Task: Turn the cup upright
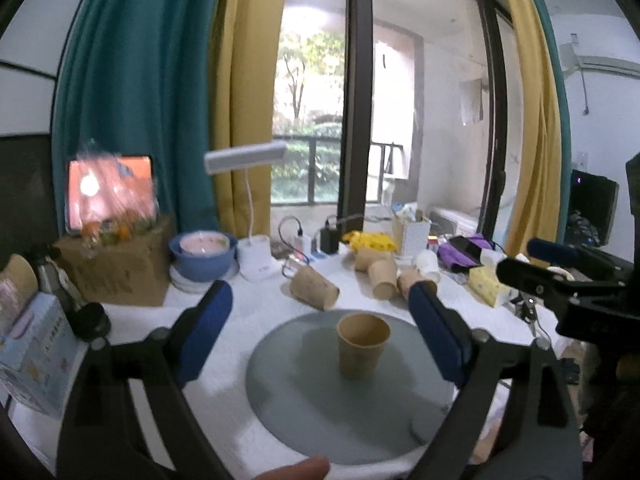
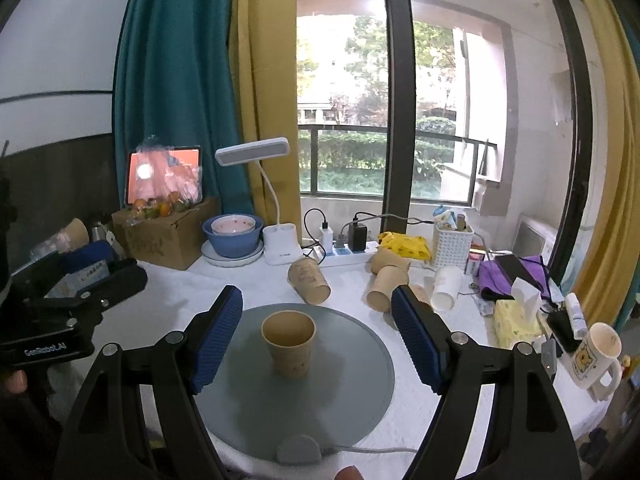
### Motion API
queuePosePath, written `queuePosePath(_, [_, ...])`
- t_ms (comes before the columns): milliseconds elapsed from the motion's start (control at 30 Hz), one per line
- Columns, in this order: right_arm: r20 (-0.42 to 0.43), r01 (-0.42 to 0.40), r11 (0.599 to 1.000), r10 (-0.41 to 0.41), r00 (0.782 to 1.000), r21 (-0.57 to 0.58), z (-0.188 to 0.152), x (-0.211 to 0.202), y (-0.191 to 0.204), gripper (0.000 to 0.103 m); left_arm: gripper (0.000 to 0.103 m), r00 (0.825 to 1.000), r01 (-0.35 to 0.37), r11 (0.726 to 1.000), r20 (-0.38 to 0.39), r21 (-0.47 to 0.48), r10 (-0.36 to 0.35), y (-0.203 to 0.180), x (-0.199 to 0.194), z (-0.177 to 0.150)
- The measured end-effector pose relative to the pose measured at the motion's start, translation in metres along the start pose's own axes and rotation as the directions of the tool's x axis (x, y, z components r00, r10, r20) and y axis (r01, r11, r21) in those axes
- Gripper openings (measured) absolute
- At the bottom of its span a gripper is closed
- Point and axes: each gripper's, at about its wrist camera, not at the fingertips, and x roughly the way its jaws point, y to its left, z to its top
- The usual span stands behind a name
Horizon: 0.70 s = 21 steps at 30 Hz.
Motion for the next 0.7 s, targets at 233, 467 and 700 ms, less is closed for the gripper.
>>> queuePosePath(233, [0.004, 0.001, 1.000, -0.001, 1.000, 0.022, -0.001, -0.004, -0.006, 0.080, 0.091, 0.999, -0.025, 0.998, 0.041, 0.051, 0.023, -0.010, -0.008, 0.001])
queuePosePath(467, [0.007, -0.001, 1.000, 0.001, 1.000, 0.023, -0.001, -0.004, -0.006, 0.080, 0.091, 0.999, -0.008, 0.999, 0.040, 0.044, 0.006, -0.013, -0.008, 0.002])
queuePosePath(700, [0.000, -0.007, 1.000, 0.007, 1.000, 0.022, -0.002, -0.002, -0.003, 0.080, 0.091, 0.999, 0.016, 1.000, 0.032, 0.013, -0.016, -0.012, -0.008, 0.001])
